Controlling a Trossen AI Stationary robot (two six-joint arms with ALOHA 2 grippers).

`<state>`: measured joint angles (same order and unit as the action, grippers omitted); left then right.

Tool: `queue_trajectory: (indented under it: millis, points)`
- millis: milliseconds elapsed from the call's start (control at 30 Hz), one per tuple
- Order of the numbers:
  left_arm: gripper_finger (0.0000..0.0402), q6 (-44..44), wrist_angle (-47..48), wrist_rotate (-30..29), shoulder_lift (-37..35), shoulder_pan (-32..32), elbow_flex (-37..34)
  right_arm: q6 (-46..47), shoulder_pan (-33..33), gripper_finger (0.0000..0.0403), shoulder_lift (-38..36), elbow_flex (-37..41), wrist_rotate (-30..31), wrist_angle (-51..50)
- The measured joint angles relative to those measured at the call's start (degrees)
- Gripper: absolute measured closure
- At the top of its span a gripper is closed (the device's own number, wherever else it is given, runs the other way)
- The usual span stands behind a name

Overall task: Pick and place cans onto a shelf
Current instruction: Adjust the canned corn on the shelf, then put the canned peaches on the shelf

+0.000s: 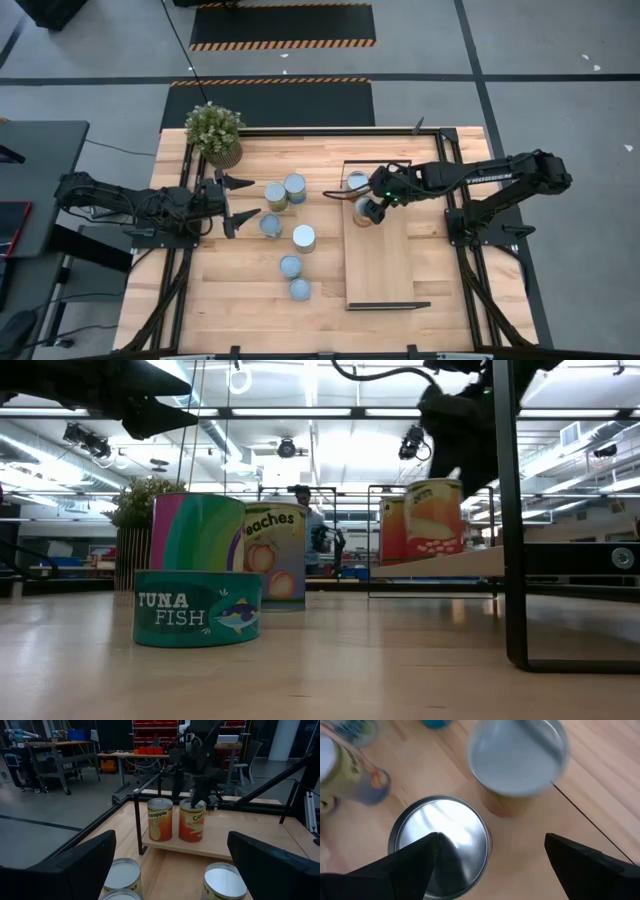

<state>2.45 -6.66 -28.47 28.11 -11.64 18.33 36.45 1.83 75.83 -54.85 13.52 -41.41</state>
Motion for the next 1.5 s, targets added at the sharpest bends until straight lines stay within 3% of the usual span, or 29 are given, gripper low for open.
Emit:
queue_trajectory:
  millis: [267,467,667,1000,1100,1500]
  points:
    - [0.0012,1.4,0.7,0.0,0.0,0.0,0.0,-0.2,-0.5,0.0029,0.9,-3.7,1.0,-2.4]
    - [0.0012,0.9,0.6,0.0,0.0,0.0,0.0,-1.3,-2.2,0.0029,0.7,-10.3,7.8,-8.5]
    - [0.0012,1.2,0.6,0.0,0.0,0.0,0.0,-6.8,-3.6,0.0029,2.1,-14.2,8.4,-3.8]
    - [0.0012,1.2,0.7,0.0,0.0,0.0,0.0,-19.9,-6.0,0.0029,10.7,-15.0,8.9,10.9]
    - [0.0012,1.1,0.7,0.0,0.0,0.0,0.0,-23.3,-5.8,0.0029,14.6,-18.8,8.7,10.7]
    - [0.0012,1.7,2.4,0.0,0.0,0.0,0.0,-38.8,-7.2,0.0029,33.8,-40.8,-1.5,3.8]
